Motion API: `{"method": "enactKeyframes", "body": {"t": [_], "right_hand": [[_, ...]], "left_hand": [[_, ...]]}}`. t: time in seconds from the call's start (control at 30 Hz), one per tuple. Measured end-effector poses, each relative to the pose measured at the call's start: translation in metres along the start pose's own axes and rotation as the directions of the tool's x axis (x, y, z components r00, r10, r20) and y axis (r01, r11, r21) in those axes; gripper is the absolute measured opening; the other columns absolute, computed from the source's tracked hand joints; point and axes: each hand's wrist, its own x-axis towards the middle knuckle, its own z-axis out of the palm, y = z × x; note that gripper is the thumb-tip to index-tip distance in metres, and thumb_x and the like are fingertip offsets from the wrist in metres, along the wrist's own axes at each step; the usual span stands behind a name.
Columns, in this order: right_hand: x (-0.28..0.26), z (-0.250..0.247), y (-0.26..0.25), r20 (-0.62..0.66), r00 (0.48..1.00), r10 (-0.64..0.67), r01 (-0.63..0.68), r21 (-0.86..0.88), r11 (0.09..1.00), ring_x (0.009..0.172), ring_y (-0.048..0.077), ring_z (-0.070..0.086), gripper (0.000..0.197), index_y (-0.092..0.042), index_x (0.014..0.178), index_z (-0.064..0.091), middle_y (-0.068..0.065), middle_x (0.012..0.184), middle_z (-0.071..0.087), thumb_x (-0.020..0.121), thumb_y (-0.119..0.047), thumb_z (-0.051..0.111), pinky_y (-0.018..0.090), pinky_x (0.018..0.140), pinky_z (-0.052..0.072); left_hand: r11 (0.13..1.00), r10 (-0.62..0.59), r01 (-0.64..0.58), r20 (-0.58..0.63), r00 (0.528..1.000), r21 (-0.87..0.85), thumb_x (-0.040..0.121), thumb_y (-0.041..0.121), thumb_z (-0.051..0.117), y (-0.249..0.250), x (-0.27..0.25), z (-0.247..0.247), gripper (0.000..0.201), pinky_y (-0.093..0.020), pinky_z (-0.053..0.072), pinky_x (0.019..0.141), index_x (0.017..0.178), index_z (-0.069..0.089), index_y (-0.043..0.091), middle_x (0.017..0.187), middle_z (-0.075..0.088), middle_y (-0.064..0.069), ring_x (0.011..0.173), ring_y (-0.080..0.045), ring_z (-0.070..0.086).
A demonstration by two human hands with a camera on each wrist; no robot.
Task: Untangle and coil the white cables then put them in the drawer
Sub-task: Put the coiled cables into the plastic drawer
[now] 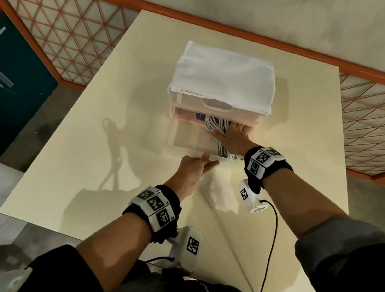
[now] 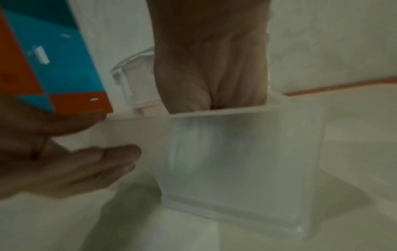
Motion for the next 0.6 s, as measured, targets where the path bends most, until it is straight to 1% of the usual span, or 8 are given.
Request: {"method": "enactKeyframes", "body": {"t": [0.1, 0.17, 0.23, 0.33, 0.43, 0.47, 0.53, 0.6], "right_hand": [[-0.005, 0.001, -0.004, -0.086, 0.996, -0.023, 0.016, -0.074, 0.997, 0.146, 0.039, 0.002, 0.094, -0.001, 0.149, 0.001, 0.022, 0.158, 0.002, 0.090, -0.060, 0.044, 0.050, 0.120, 0.007], [-0.007, 0.002, -0.005, -0.147, 0.988, -0.049, 0.028, -0.145, 0.989, 0.146, 0.039, 0.007, 0.094, 0.000, 0.149, 0.007, 0.022, 0.158, 0.009, 0.089, -0.061, 0.046, 0.048, 0.120, 0.006], [-0.009, 0.001, -0.005, -0.185, 0.982, -0.036, 0.006, -0.164, 0.986, 0.144, 0.037, 0.015, 0.095, 0.001, 0.148, 0.013, 0.021, 0.156, 0.017, 0.087, -0.063, 0.047, 0.045, 0.118, 0.013], [-0.013, -0.001, -0.005, -0.201, 0.979, 0.031, -0.038, -0.029, 0.999, 0.136, 0.038, 0.031, 0.088, 0.004, 0.142, 0.028, 0.021, 0.148, 0.033, 0.086, -0.059, 0.052, 0.046, 0.109, 0.030], [-0.019, -0.005, 0.003, -0.183, 0.983, -0.015, 0.018, 0.015, 1.000, 0.130, 0.037, 0.039, 0.077, 0.004, 0.135, 0.040, 0.022, 0.139, 0.043, 0.088, -0.055, 0.053, 0.047, 0.103, 0.037], [-0.023, -0.008, 0.004, -0.179, 0.983, -0.047, 0.047, -0.003, 0.999, 0.128, 0.036, 0.042, 0.073, 0.002, 0.133, 0.043, 0.021, 0.136, 0.046, 0.088, -0.054, 0.053, 0.045, 0.101, 0.040], [-0.036, -0.015, 0.008, -0.198, 0.974, -0.109, 0.101, -0.049, 0.994, 0.121, 0.035, 0.047, 0.062, 0.002, 0.128, 0.049, 0.021, 0.129, 0.053, 0.091, -0.047, 0.054, 0.040, 0.097, 0.040], [-0.055, -0.020, 0.013, -0.243, 0.954, -0.175, 0.161, -0.078, 0.984, 0.120, 0.035, 0.048, 0.053, -0.001, 0.128, 0.050, 0.020, 0.129, 0.053, 0.093, -0.040, 0.055, 0.038, 0.094, 0.039]], "left_hand": [[1.000, -0.016, 0.016, -0.005, 1.000, -0.012, 0.093, 0.005, 0.053, 0.001, 0.001, 0.001, 0.017, -0.040, 0.033, 0.114, 0.095, 0.055, -0.012, 0.055, 0.070, 0.002, 0.058, -0.006, 0.070], [0.999, -0.023, 0.022, -0.012, 1.000, -0.032, 0.093, 0.004, 0.054, -0.001, 0.004, 0.000, 0.032, -0.040, 0.033, 0.114, 0.116, 0.046, -0.017, 0.051, 0.069, 0.006, 0.058, -0.007, 0.070], [0.999, -0.017, 0.017, -0.017, 1.000, -0.033, 0.092, 0.006, 0.055, -0.002, 0.007, -0.001, 0.042, -0.040, 0.033, 0.114, 0.124, 0.040, -0.016, 0.052, 0.069, 0.004, 0.060, -0.008, 0.071], [0.999, -0.008, 0.007, -0.021, 1.000, -0.037, 0.093, 0.010, 0.055, -0.002, 0.012, -0.001, 0.037, -0.041, 0.030, 0.115, 0.119, 0.045, -0.014, 0.055, 0.070, 0.000, 0.059, -0.006, 0.070], [0.999, 0.027, -0.028, -0.015, 1.000, -0.033, 0.094, 0.015, 0.054, 0.003, 0.012, 0.003, 0.034, -0.036, 0.036, 0.111, 0.114, 0.049, -0.013, 0.055, 0.070, -0.001, 0.056, -0.005, 0.069], [0.998, 0.040, -0.041, -0.013, 0.999, -0.038, 0.094, 0.015, 0.053, 0.006, 0.013, 0.004, 0.033, -0.033, 0.041, 0.107, 0.112, 0.049, -0.012, 0.054, 0.070, -0.001, 0.055, -0.005, 0.069], [0.998, 0.059, -0.059, 0.004, 0.998, 0.006, 0.095, 0.016, 0.051, 0.014, 0.014, 0.008, 0.023, -0.023, 0.051, 0.091, 0.094, 0.054, -0.007, 0.056, 0.069, -0.002, 0.055, -0.004, 0.068], [0.997, 0.073, -0.073, 0.005, 0.997, 0.023, 0.096, 0.016, 0.051, 0.021, 0.016, 0.013, 0.021, -0.018, 0.054, 0.079, 0.087, 0.052, -0.003, 0.068, 0.067, -0.007, 0.054, -0.004, 0.068]]}}
